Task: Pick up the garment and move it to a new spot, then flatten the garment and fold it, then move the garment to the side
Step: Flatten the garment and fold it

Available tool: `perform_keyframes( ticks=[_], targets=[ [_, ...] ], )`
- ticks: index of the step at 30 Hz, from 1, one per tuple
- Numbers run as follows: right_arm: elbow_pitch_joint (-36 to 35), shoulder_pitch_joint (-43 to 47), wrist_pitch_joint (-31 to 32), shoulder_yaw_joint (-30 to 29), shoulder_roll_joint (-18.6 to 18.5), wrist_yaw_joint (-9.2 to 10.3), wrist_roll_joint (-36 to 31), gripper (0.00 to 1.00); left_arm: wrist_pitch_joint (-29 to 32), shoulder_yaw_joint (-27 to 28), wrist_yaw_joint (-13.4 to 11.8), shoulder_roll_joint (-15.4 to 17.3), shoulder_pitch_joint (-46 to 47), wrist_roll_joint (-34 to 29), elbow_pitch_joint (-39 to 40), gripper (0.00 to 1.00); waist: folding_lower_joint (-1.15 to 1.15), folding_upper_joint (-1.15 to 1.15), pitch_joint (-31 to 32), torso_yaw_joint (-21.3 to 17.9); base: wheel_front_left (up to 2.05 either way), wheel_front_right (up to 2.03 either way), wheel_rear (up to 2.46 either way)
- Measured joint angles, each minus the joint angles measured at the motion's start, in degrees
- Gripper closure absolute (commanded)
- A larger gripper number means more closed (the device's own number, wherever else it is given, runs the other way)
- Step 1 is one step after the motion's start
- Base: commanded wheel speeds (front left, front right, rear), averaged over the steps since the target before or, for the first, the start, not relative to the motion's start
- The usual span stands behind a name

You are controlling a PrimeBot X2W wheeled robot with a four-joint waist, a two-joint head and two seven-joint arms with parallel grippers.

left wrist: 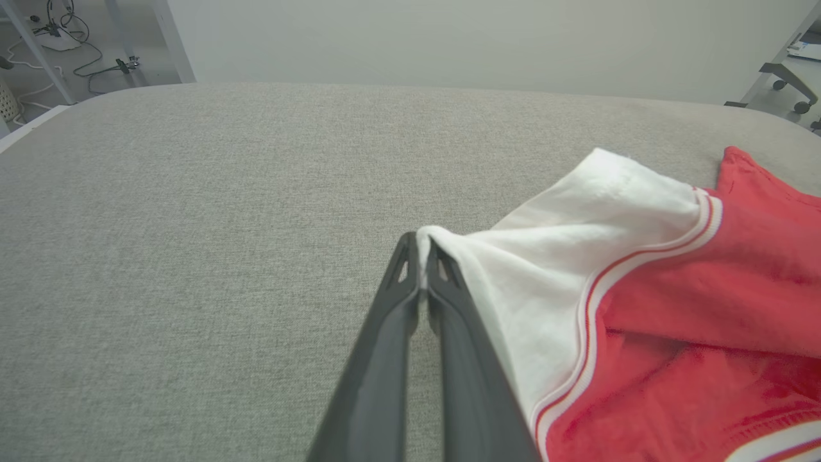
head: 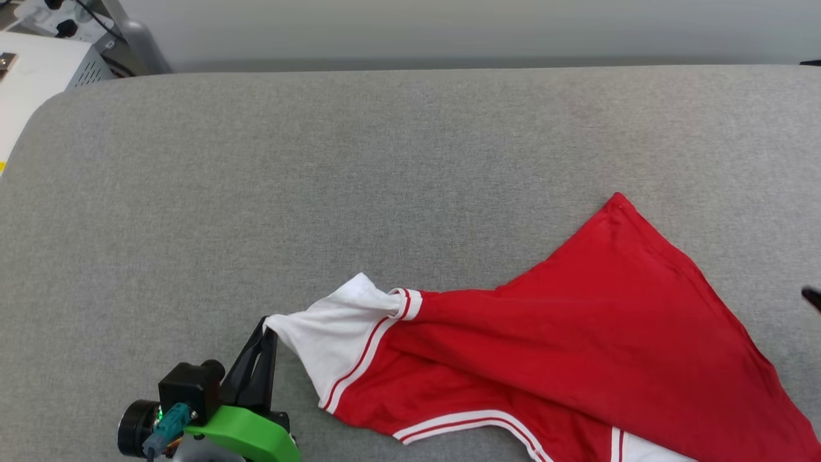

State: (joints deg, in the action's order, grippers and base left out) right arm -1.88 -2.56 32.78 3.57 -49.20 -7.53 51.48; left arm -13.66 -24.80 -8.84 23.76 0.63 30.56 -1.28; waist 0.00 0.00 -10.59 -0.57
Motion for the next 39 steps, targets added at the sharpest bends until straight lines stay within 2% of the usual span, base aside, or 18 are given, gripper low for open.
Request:
perform_keyframes(
  ticks=[4, 8, 14, 17, 22, 27, 31, 32, 33, 39],
  targets=[
    [-4.22, -6.44, 2.13, 0.19, 0.09, 0.0, -1.4, 0.0, 0.0, -0.57, 0.0, -0.34, 1.27, -0.43, 0.53, 1.0, 0.0, 0.0, -1.42, 0.96, 0.0, 0.0, 0.0],
    [-5.04, -15.1, 7.42, 4.71, 0.73, 0.0, -3.58, 0.0, 0.02, -1.37, 0.11, -0.9, 3.72, -0.87, 0.91, 1.0, 0.0, 0.0, -3.24, 2.25, 0.0, 0.0, 0.0],
    [1.9, -27.2, 17.51, 13.65, 3.39, 0.0, -6.08, 0.0, 0.01, -2.58, 1.24, -2.11, 7.47, -1.86, 0.52, 1.0, 0.0, 0.0, -6.21, 4.55, 0.0, 0.0, 0.0],
    [6.46, -32.4, 19.84, 17.06, 4.98, 0.0, -7.83, 0.0, -0.03, -3.15, 2.04, -2.87, 9.42, -2.56, -0.03, 1.0, 0.0, 0.0, -7.81, 5.84, 0.0, 0.0, 0.0],
    [15.49, -38.32, 19.87, 21.19, 7.44, 0.0, -9.02, 0.0, -0.49, -4.1, 3.08, -4.64, 12.52, -3.38, -1.04, 1.0, 0.0, 0.0, -10.63, 8.14, 0.0, 0.0, 0.0],
    [22.51, -39.45, 17.3, 25.47, 9.44, 0.01, -9.7, 0.0, -0.77, -4.35, 3.67, -6.05, 14.04, -3.8, -2.57, 1.0, 0.0, 0.0, -13.04, 10.14, 0.0, 0.0, 0.0],
    [23.49, -39.85, 16.48, 29.49, 7.23, 0.02, -7.6, 0.0, -0.93, -4.2, 4.15, -6.93, 14.23, -3.87, -4.03, 1.0, 0.0, 0.0, -14.0, 11.56, 0.0, 0.0, 0.0],
    [23.48, -39.99, 15.67, 30.1, 6.73, 0.02, -6.9, 0.74, -0.93, -4.05, 4.31, -7.04, 14.22, -3.87, -4.38, 1.0, 0.0, 0.0, -14.03, 11.71, 0.0, 0.0, 0.0],
    [23.52, -40.01, 14.61, 30.6, 6.5, 0.02, -6.44, 1.0, -0.93, -3.9, 4.45, -7.09, 14.22, -3.87, -4.68, 1.0, 0.0, 0.0, -13.96, 11.73, 0.0, 0.0, 0.0],
    [23.47, -40.24, 3.87, 32.83, 7.11, 0.05, -3.74, 1.0, -0.96, -3.09, 5.56, -7.03, 14.15, -4.37, -6.14, 1.0, 0.0, 0.0, -12.03, 11.23, 0.0, 0.0, 0.0]
  ],
)
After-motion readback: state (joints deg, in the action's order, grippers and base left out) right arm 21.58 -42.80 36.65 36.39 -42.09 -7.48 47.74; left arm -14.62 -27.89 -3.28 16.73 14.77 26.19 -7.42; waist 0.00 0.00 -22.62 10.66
